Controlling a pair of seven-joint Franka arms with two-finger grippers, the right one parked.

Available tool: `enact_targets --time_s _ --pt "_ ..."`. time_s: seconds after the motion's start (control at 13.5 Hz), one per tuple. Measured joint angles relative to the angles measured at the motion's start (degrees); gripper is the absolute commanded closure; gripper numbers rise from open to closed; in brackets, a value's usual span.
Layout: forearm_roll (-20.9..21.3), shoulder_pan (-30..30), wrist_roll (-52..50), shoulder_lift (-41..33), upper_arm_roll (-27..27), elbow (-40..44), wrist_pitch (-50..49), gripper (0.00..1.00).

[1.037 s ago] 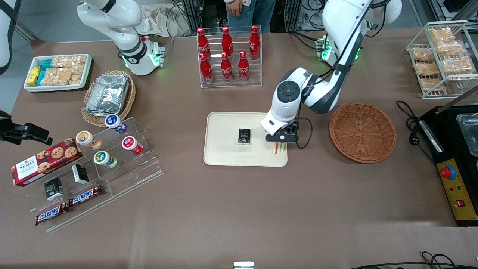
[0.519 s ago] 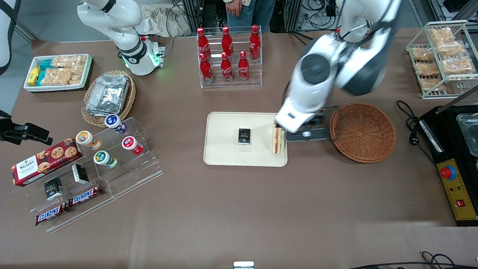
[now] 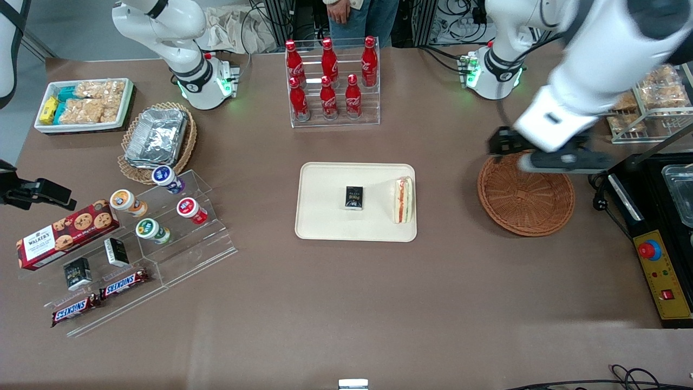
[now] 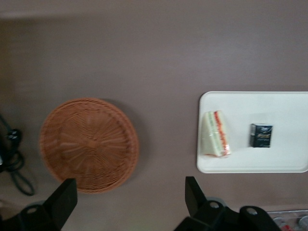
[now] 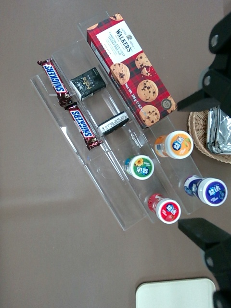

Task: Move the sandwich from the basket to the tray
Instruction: 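Open the left gripper and raise it away from the tray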

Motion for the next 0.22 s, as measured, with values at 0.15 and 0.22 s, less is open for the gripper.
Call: enact_targets --time_s 0.15,0.22 --pt "-0.03 6.07 2.34 -0.61 -2.53 0.84 -3.15 0.00" --pt "-0.07 7.70 3.07 -0.60 -3.22 1.59 -4.38 0.00"
